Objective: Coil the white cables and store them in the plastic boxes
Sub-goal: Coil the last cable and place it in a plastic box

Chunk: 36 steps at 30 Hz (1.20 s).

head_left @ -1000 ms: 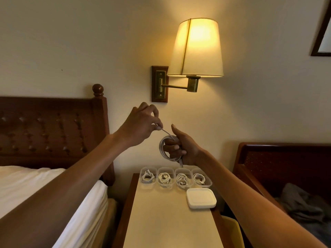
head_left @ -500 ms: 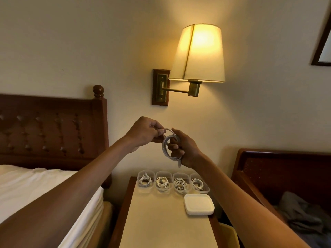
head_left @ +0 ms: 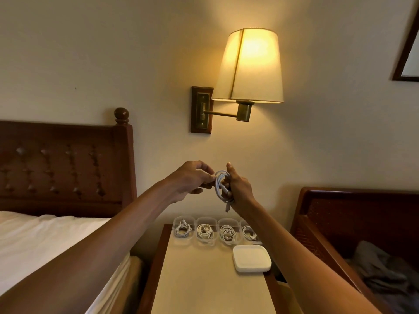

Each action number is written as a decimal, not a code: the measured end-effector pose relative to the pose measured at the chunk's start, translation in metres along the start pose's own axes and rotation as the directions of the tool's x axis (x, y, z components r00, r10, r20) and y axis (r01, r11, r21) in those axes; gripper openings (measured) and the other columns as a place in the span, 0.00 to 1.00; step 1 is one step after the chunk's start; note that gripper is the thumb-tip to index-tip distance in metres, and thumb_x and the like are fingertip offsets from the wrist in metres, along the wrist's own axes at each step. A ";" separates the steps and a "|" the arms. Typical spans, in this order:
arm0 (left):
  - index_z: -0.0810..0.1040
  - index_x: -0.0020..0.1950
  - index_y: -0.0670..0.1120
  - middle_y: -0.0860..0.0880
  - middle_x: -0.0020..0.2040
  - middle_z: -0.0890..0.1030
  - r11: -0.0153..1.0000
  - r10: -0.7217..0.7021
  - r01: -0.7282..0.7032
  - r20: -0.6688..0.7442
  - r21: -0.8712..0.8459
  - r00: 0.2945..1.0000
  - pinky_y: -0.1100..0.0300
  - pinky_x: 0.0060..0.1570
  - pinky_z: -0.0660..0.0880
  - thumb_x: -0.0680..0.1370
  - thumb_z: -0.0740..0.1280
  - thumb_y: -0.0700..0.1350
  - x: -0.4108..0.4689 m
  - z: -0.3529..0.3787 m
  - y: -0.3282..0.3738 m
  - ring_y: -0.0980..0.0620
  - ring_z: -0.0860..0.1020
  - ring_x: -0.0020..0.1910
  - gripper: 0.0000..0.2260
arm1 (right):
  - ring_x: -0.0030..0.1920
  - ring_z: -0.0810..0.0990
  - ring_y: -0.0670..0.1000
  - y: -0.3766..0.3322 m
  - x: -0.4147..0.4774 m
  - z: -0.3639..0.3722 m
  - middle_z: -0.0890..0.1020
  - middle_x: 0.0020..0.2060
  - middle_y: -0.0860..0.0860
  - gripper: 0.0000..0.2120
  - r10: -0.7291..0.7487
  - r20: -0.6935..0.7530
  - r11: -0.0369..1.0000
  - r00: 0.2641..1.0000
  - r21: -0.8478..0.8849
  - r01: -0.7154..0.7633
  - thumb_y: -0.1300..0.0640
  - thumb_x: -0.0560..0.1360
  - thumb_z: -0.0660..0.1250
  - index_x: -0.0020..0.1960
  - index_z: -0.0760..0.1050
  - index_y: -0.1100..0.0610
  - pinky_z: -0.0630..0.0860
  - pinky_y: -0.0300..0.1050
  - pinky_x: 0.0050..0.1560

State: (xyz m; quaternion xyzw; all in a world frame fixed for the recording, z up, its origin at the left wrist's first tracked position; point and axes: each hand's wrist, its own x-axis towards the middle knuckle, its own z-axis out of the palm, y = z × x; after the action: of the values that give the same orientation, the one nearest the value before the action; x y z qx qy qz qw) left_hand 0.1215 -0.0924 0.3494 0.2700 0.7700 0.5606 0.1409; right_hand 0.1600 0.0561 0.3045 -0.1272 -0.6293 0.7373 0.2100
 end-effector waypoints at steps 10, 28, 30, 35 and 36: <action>0.75 0.54 0.48 0.47 0.47 0.85 0.951 0.285 -0.297 0.121 0.086 0.951 0.69 0.44 0.77 0.71 0.77 0.38 -0.011 0.025 -0.011 0.50 0.83 0.47 0.16 | 0.37 0.83 0.52 -0.002 0.001 -0.013 0.84 0.32 0.55 0.22 0.039 0.099 0.995 0.994 0.085 -0.048 0.45 0.80 0.60 0.41 0.80 0.62 0.81 0.49 0.44; 0.83 0.57 0.47 0.53 0.56 0.82 0.751 0.641 -0.545 -0.213 0.372 0.738 0.72 0.48 0.74 0.81 0.65 0.43 0.000 0.028 -0.027 0.60 0.78 0.53 0.09 | 0.27 0.70 0.47 -0.006 0.014 -0.014 0.71 0.28 0.53 0.22 0.019 0.017 0.985 1.000 0.170 -0.022 0.44 0.78 0.61 0.42 0.74 0.63 0.70 0.41 0.33; 0.83 0.56 0.50 0.54 0.52 0.83 0.815 0.575 -0.497 -0.308 0.299 0.758 0.69 0.48 0.75 0.82 0.64 0.44 0.002 0.028 -0.031 0.60 0.79 0.50 0.08 | 0.26 0.72 0.47 -0.007 0.015 -0.012 0.74 0.29 0.53 0.22 -0.020 0.017 0.994 1.000 0.111 0.017 0.43 0.79 0.61 0.40 0.74 0.62 0.73 0.40 0.35; 0.84 0.52 0.47 0.49 0.51 0.84 0.916 0.329 -0.381 -0.311 -0.124 0.892 0.61 0.53 0.80 0.82 0.64 0.39 0.005 0.027 -0.039 0.51 0.82 0.54 0.09 | 0.29 0.77 0.46 -0.005 0.015 -0.015 0.77 0.33 0.53 0.24 -0.158 0.044 0.978 0.986 -0.133 0.163 0.42 0.81 0.56 0.41 0.74 0.61 0.76 0.37 0.33; 0.84 0.52 0.46 0.47 0.51 0.84 0.924 0.319 -0.362 -0.272 -0.123 0.908 0.59 0.54 0.80 0.81 0.65 0.38 0.006 0.026 -0.042 0.50 0.82 0.54 0.09 | 0.30 0.77 0.47 -0.003 0.015 -0.017 0.77 0.34 0.53 0.24 -0.166 0.062 0.970 0.984 -0.167 0.174 0.42 0.81 0.55 0.42 0.73 0.61 0.76 0.37 0.33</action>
State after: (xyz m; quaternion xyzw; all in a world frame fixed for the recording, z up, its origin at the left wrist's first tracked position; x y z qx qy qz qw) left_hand 0.1188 -0.0782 0.3021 0.3156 0.6715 0.6696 -0.0337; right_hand 0.1549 0.0790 0.3057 -0.0728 -0.7039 0.6625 0.2457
